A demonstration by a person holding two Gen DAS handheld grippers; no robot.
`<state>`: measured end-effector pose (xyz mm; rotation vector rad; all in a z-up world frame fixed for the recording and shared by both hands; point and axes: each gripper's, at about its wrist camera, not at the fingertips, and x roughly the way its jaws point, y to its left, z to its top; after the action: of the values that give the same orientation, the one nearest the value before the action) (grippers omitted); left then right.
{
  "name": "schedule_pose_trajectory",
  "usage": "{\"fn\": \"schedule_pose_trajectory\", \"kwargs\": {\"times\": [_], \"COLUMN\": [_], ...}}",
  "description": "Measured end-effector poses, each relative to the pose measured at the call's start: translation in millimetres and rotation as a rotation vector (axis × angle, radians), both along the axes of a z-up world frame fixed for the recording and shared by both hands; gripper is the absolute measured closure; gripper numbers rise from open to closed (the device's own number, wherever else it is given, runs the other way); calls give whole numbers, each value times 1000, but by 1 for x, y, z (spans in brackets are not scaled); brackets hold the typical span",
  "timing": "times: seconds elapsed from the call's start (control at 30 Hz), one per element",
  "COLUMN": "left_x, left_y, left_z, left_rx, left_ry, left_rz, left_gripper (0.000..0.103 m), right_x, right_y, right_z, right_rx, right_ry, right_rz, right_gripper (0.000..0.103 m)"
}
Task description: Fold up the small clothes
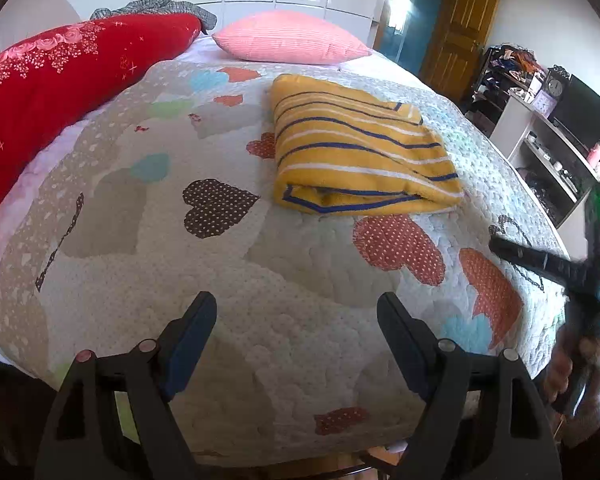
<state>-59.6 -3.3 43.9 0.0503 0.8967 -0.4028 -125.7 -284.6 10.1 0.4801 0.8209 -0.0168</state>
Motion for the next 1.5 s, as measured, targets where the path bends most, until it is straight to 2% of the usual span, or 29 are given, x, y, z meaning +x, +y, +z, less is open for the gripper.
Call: {"fn": "schedule_pose_trajectory", "kwargs": {"times": [0.17, 0.27, 0.3, 0.37, 0.5, 0.63, 0.7, 0.8, 0.9, 1.03, 1.1, 1.17, 1.27, 1.5], "left_x": [-12, -24, -30, -41, -63, -83, -90, -97, -106, -113, -113, -112, -105, -87], "left_y": [5, 11, 13, 18, 25, 29, 31, 35, 41, 49, 51, 50, 45, 26], "left_z": [12, 29, 38, 56, 86, 111, 123, 135, 144, 152, 150, 145, 134, 95], "left_rx": [-10, 7, 18, 28, 18, 2, -20, -58, -100, -126, -142, -140, -120, -72], "left_ry": [-32, -109, -153, -246, -412, -567, -607, -619, -642, -659, -650, -639, -584, -396], "left_rz": [22, 58, 74, 102, 150, 200, 216, 236, 253, 276, 264, 255, 215, 143], "left_gripper": [22, 21, 20, 10, 2, 0, 0, 0, 0, 0, 0, 0, 0, 0], "right_x": [-19, -33, -38, -51, -72, -97, -110, -119, -125, -133, -129, -116, -98, -83], "right_y": [35, 46, 46, 46, 51, 69, 80, 89, 94, 98, 99, 99, 106, 126], "right_z": [16, 39, 51, 79, 127, 163, 176, 187, 193, 195, 190, 179, 160, 124], "right_rx": [-215, -296, -308, -313, -356, -500, -586, -630, -611, -576, -534, -503, -513, -464], "right_ry": [29, -19, -53, -145, -305, -453, -522, -548, -547, -579, -566, -500, -406, -326], "right_rz": [31, 23, 12, -12, -98, -204, -241, -246, -209, -230, -220, -196, -186, -99], "right_gripper": [44, 38, 35, 23, 14, 1, 0, 0, 0, 0, 0, 0, 0, 0]}}
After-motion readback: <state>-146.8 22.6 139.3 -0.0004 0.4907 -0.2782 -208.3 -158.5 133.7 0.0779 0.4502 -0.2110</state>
